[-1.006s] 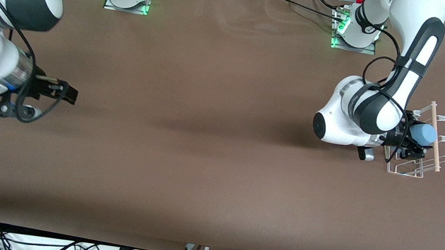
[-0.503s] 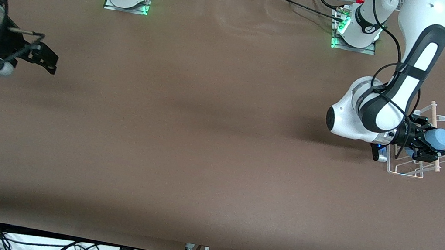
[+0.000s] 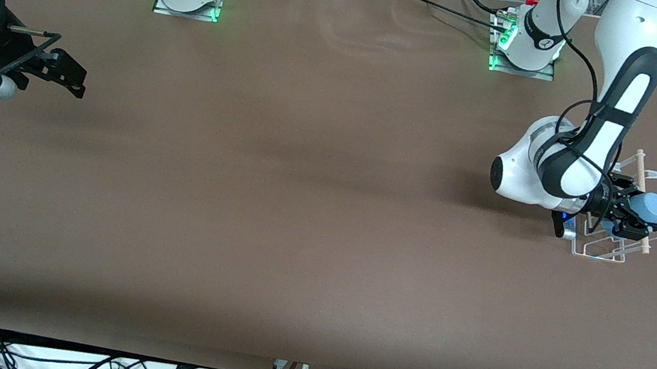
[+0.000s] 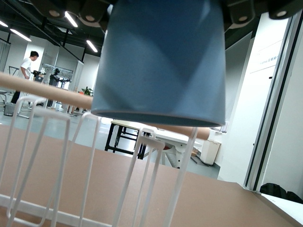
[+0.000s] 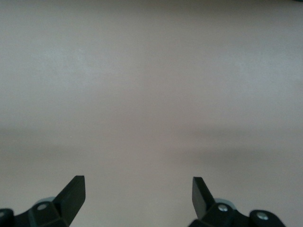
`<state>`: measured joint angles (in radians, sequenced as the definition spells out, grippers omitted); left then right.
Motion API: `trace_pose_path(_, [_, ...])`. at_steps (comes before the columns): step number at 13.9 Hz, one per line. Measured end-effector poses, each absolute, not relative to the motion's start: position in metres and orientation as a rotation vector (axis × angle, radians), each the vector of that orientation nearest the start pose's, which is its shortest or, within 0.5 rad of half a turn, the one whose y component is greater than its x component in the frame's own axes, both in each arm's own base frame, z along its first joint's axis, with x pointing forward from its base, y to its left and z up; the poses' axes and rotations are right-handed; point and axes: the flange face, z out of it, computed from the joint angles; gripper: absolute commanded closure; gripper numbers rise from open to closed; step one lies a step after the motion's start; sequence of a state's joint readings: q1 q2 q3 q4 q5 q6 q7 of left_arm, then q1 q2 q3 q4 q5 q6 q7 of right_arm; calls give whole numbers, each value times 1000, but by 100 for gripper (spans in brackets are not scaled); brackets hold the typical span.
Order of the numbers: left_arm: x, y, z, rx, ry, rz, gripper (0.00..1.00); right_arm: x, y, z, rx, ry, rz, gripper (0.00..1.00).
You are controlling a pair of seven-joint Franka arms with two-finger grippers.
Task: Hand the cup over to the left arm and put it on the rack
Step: 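Lower the cup onto a rack peg with the left gripper, then open the left gripper and lift it away from the rack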
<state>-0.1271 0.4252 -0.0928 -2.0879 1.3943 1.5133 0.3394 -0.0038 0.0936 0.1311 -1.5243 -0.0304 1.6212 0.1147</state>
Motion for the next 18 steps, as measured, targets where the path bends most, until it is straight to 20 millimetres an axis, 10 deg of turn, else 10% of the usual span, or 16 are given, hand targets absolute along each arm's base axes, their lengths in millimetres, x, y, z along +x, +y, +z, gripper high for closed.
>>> trace_pose_path(5, [535, -5, 214, -1362, 1053, 906, 100, 583, 66, 598, -3159, -16, -8, 0])
trace_pose_path(7, [534, -5, 209, -1364, 1043, 898, 1, 584, 65, 597, -3158, -14, -4, 0])
trace_pose_path(18, [551, 5, 224, -1397, 984, 856, 0, 585, 66, 594, -3155, -16, 3, 0])
